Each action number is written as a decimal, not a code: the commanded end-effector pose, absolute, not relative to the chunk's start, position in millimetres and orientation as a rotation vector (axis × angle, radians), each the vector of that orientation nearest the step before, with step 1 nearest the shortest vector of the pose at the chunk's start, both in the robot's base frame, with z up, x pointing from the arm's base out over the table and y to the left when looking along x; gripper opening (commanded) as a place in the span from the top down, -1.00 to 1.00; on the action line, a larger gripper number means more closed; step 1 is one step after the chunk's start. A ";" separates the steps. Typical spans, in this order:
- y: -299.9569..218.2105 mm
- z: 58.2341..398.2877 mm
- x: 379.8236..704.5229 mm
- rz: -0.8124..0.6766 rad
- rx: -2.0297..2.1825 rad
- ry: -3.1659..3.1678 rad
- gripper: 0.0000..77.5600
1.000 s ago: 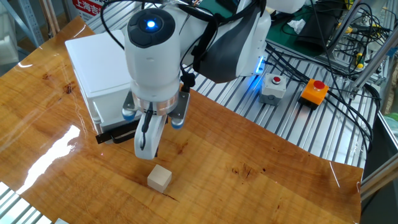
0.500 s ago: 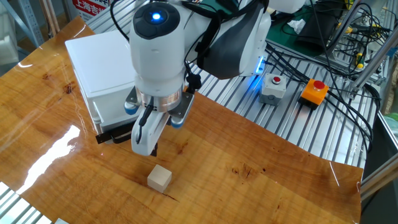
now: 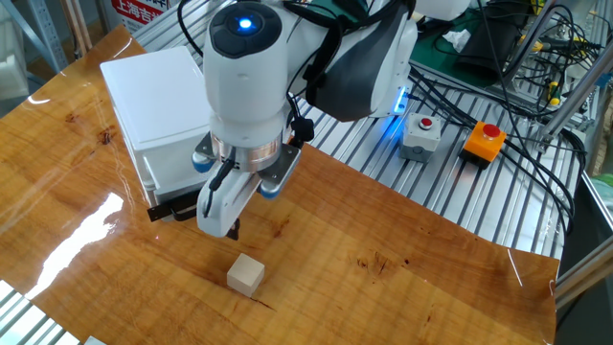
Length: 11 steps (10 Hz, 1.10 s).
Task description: Put things in the drawer
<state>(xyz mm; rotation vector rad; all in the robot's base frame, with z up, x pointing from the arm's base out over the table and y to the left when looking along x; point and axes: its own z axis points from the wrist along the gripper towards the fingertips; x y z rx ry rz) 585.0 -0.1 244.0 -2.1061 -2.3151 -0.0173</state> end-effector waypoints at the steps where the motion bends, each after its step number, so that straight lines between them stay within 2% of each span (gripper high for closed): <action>1: -0.3 245.5 585.7 -0.091 -2.093 -2.266 -1.00; 11: -1.5 240.4 585.3 -0.209 -2.047 -2.282 -1.00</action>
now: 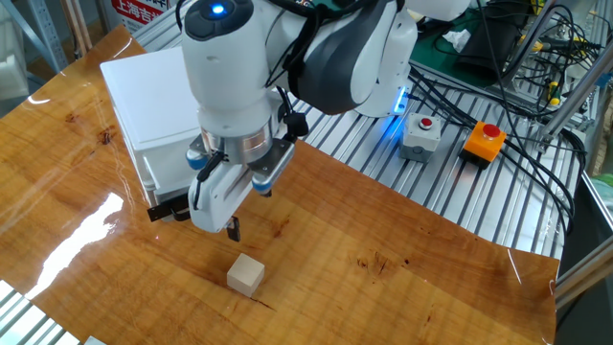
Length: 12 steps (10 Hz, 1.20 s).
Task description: Put things in the drawer
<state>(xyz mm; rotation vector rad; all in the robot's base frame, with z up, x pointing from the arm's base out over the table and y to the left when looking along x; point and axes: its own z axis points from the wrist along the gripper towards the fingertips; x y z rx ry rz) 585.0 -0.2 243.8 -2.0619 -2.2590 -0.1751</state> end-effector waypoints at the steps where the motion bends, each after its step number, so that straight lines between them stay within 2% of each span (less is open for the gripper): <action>1: -0.8 238.3 586.0 -0.219 -2.047 -2.282 -1.00; 12: 12.4 199.9 603.2 -0.212 -2.085 -2.285 -1.00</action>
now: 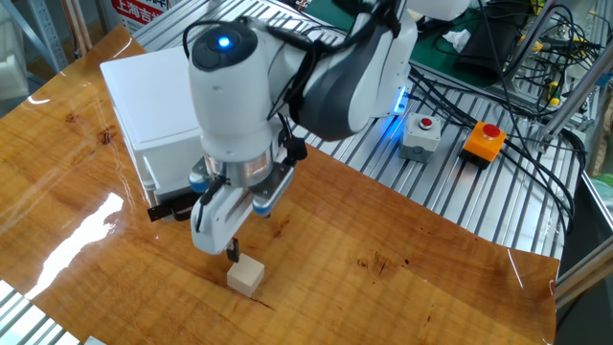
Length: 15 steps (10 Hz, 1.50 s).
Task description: Put things in the drawer
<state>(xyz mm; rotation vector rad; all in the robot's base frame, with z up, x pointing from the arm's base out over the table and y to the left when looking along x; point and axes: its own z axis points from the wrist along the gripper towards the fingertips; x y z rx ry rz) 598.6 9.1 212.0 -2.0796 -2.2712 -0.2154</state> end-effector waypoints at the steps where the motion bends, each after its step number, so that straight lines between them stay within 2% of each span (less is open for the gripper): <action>1: 15.4 194.2 604.5 -0.197 -2.094 -2.291 -1.00; 9: 17.6 166.4 609.3 -0.180 -2.111 -2.317 -1.00; 15: 22.6 131.7 611.4 -0.163 -2.112 -2.360 -1.00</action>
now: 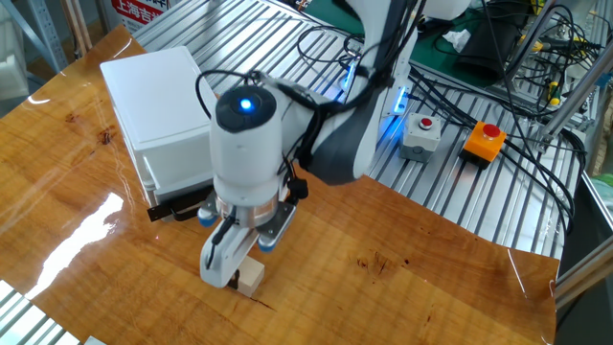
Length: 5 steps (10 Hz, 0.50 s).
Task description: Put things in the drawer
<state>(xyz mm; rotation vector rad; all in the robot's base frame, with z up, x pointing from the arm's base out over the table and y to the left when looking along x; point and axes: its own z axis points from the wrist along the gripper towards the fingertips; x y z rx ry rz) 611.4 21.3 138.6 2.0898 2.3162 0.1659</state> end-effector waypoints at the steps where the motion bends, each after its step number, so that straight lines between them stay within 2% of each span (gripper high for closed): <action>1: 23.0 130.4 611.6 0.159 2.072 2.315 -1.00; 5: 25.1 113.4 607.7 0.117 2.048 2.308 -1.00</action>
